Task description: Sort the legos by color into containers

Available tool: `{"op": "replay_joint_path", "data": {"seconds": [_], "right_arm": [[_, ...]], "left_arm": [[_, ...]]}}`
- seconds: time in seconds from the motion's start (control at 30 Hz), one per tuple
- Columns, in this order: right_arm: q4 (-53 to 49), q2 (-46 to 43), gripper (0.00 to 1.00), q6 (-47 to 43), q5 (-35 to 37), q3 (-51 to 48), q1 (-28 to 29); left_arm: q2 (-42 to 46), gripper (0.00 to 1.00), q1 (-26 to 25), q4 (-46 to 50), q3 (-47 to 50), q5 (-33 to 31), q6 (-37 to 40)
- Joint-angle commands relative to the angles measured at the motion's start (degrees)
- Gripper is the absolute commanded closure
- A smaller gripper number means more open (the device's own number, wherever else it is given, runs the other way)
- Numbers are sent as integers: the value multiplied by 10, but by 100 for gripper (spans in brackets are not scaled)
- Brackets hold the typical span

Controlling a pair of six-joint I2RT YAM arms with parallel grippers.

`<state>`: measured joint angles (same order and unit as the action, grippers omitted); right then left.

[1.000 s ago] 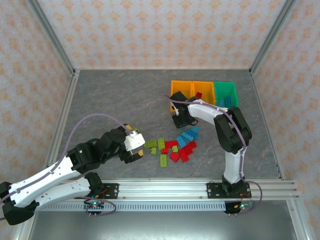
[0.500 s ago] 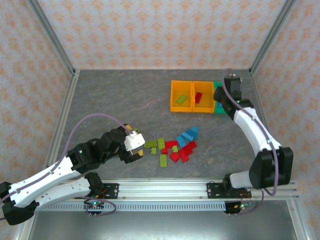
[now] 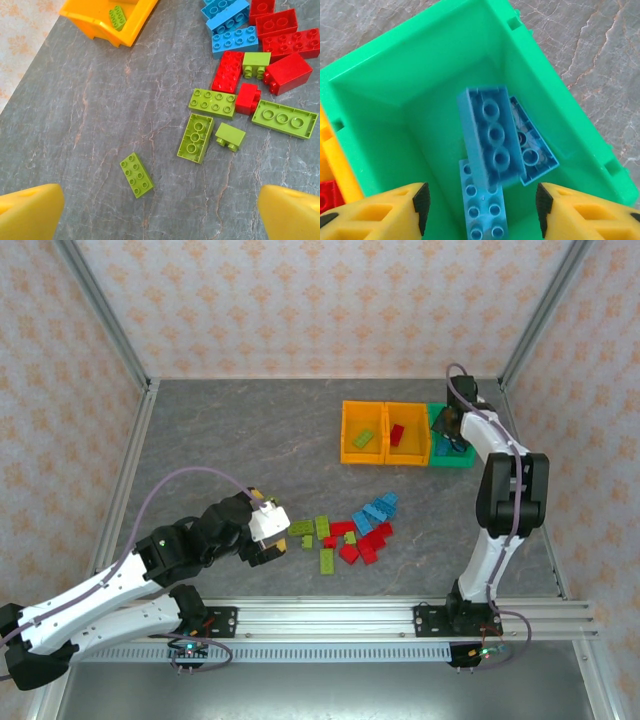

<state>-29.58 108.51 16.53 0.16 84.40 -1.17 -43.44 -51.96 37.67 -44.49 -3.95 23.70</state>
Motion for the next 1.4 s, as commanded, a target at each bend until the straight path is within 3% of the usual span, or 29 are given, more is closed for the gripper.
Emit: {"op": "replay_joint_path", "data": {"seconds": [0.0,0.13,0.23,0.4,0.53,0.7,0.83,1.1,1.23,1.37], "right_arm": [[-25,-85,40,26,-27,-10,0],[7,-208,39,72,-169,-114,15],[3,-295,35,73,-254,-173,69],[-89,-394,31,39,-262,-215,227],[-124,-433,27,53,-273,-246,344],[-120,-436,25,89,-247,-270,440],[-111,-426,25,108,-233,-280,453],[-113,-423,25,111,-213,-278,453],[-113,-423,24,115,-215,-278,454],[-115,-422,24,119,-215,-275,454]], "left_arm": [[-11,0,10,-19,-5,-23,-28],[-42,0,37,-6,-60,-52,-139],[-98,0,43,24,-116,-98,-264],[-193,6,101,41,-135,-106,-414],[-262,9,182,1,-113,-34,-439],[-375,11,245,-28,-120,9,-429],[-459,19,268,-43,-140,74,-415],[-554,30,269,-54,-150,105,-404],[-579,42,269,-59,-148,107,-403],[-587,63,269,-66,-141,116,-407]]}}
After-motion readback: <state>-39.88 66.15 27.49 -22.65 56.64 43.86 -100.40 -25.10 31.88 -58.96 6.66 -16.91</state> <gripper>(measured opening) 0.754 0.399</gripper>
